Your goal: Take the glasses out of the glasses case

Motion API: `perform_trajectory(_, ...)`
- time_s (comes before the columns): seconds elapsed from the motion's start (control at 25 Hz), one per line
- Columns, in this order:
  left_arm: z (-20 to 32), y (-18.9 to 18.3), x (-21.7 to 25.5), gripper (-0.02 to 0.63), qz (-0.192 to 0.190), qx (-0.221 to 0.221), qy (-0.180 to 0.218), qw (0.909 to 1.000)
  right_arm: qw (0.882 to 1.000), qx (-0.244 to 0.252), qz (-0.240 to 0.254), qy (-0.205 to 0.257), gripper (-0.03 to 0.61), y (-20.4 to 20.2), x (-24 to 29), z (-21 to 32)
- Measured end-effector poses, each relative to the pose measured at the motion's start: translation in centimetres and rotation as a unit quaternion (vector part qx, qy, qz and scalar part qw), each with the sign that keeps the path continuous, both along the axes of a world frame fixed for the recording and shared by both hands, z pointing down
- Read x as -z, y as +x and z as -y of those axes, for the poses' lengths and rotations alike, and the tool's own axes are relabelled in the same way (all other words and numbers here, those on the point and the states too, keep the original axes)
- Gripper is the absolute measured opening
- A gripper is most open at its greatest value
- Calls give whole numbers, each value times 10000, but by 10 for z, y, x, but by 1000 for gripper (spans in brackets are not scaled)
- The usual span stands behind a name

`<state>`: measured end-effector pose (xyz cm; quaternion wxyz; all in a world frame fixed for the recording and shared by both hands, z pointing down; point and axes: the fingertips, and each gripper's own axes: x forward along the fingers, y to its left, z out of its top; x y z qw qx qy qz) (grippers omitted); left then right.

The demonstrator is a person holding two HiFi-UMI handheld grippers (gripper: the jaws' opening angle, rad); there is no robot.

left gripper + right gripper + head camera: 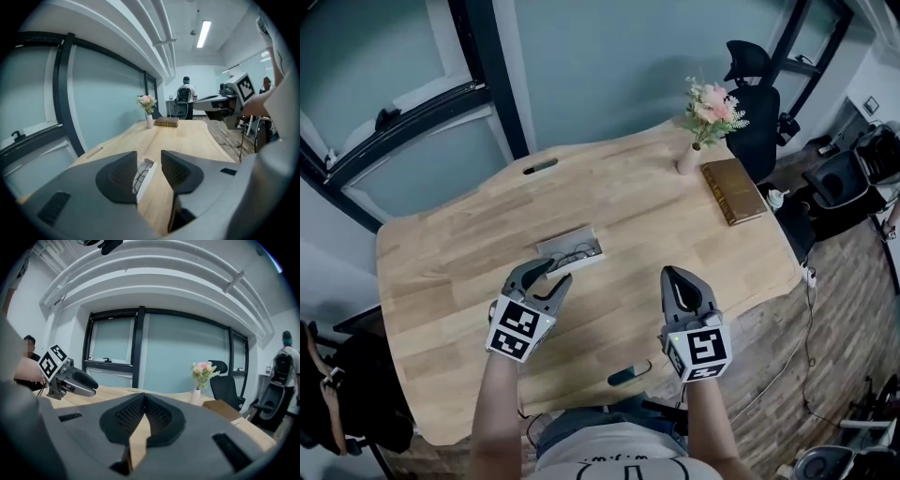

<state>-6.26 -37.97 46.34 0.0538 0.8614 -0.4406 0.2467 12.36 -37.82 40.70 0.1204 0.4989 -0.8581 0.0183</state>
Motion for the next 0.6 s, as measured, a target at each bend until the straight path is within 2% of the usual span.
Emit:
perform_trajectory(0.24,46,5,-62,164,583,-340,-816,9944,9991,100,-28,-422,11,10,-38,41)
perform_trajectory(0.36,61,4,-94,147,925,-544,-1224,9867,9983,175,-51,-555,11,11,-52,60)
perform_trajectory(0.6,82,8,-133,121,1550,-979,-1718,9679,9962,422,-139,-754,11,2,-73,84)
